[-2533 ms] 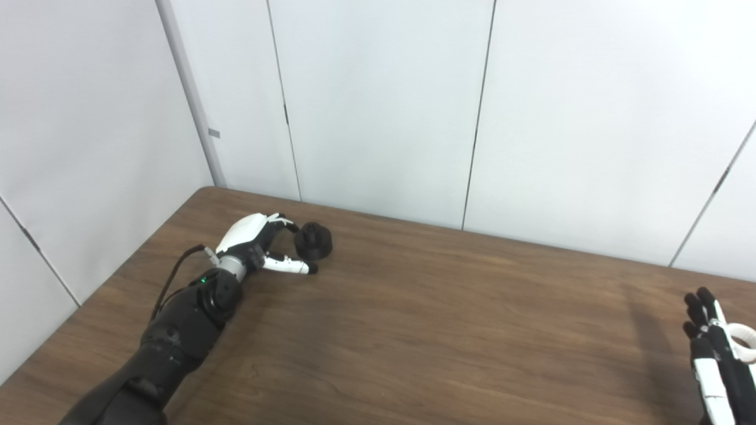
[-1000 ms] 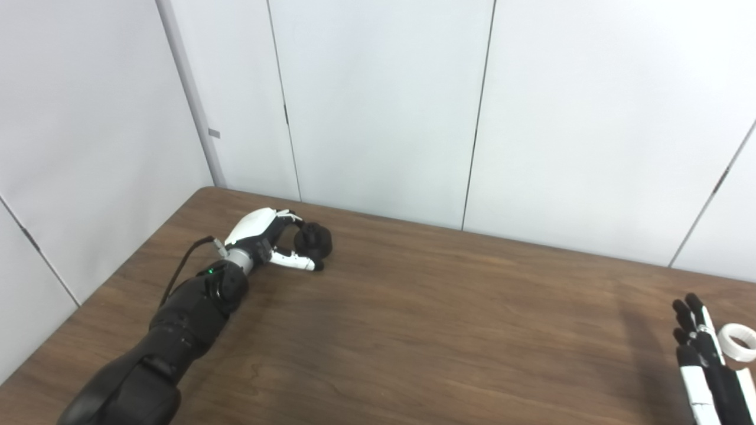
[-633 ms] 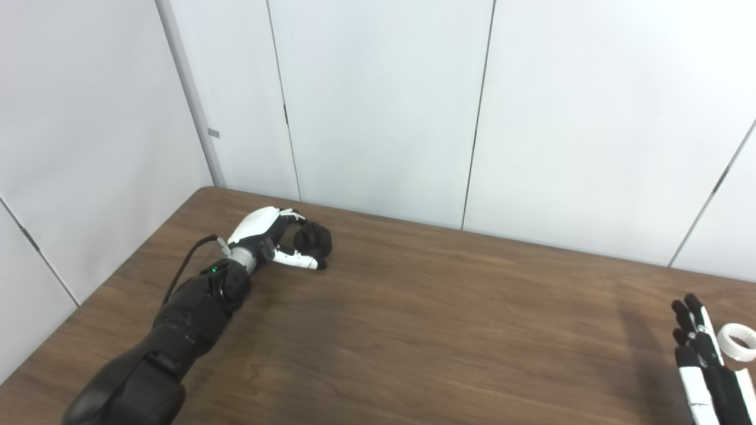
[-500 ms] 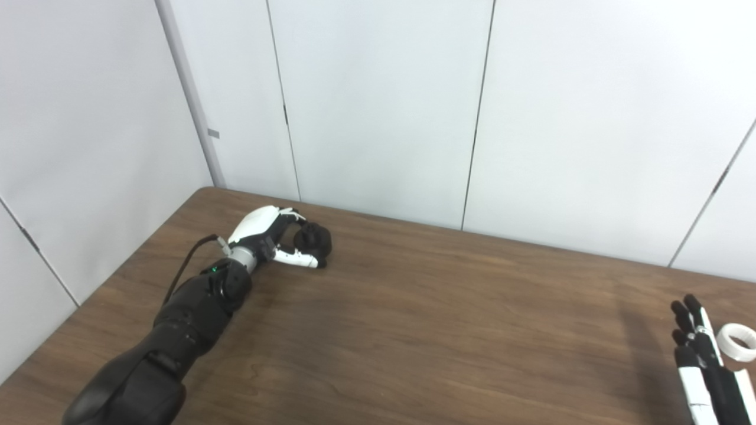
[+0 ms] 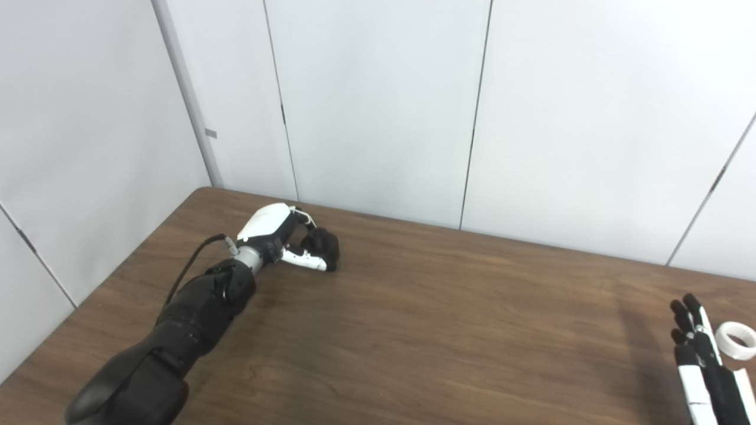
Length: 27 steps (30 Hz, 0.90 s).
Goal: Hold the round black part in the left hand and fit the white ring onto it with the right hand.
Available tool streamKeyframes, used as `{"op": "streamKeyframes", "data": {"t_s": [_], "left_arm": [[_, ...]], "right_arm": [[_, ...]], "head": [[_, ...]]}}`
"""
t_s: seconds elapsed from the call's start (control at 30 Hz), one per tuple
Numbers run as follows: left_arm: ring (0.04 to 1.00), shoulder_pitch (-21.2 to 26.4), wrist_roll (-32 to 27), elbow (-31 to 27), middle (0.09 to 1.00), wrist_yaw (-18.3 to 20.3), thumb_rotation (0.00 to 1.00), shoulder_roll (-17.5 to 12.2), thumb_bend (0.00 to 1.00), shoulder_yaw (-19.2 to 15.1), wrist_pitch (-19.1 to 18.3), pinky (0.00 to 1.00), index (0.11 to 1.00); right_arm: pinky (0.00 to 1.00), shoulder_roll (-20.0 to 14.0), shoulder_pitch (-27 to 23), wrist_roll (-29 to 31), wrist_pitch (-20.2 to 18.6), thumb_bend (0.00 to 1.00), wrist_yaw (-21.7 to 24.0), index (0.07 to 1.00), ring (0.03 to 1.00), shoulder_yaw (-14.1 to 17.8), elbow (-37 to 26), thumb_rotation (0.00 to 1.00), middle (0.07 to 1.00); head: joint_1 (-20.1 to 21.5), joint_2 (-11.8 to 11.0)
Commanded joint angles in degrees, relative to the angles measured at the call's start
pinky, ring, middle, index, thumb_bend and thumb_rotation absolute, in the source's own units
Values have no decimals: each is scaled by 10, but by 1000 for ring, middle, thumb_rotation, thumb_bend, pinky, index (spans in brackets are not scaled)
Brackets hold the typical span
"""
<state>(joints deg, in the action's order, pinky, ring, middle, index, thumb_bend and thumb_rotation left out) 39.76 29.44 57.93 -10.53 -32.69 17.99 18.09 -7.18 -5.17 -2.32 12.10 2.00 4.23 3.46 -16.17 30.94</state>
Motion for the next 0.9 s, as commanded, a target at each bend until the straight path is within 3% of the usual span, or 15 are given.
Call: {"op": "streamKeyframes", "data": {"t_s": [0.0,0.17,0.43,0.53,0.6,0.87], "left_arm": [[933,8,5,-18,750,8,52,-14,523,2,8,1000,483],[927,-8,9,-44,741,-1,53,-18,523,2,36,1000,483],[922,-70,23,-190,734,13,53,2,523,8,68,1000,482],[927,-97,33,-265,731,37,53,19,523,14,60,1000,482],[918,-113,37,-307,722,47,52,31,522,21,75,1000,482],[933,-148,47,-382,723,81,60,82,523,57,88,1000,481]], "right_arm": [[1000,11,22,10,3,561,-6,1000,1000,0,9,921,970],[1000,7,23,14,1,556,-3,1000,1000,0,-17,926,961],[1000,-3,19,5,-1,546,-4,1000,987,0,-74,942,960],[1000,-4,16,-6,-27,539,-3,1000,988,-3,-114,943,963],[1000,-4,12,-15,-46,534,-4,1000,990,-4,-139,951,961],[1000,-4,-3,-22,-77,513,-1,1000,998,-9,-193,938,964]], "head": [[-1,1],[20,7],[50,10],[62,15],[72,17],[99,25]]}}
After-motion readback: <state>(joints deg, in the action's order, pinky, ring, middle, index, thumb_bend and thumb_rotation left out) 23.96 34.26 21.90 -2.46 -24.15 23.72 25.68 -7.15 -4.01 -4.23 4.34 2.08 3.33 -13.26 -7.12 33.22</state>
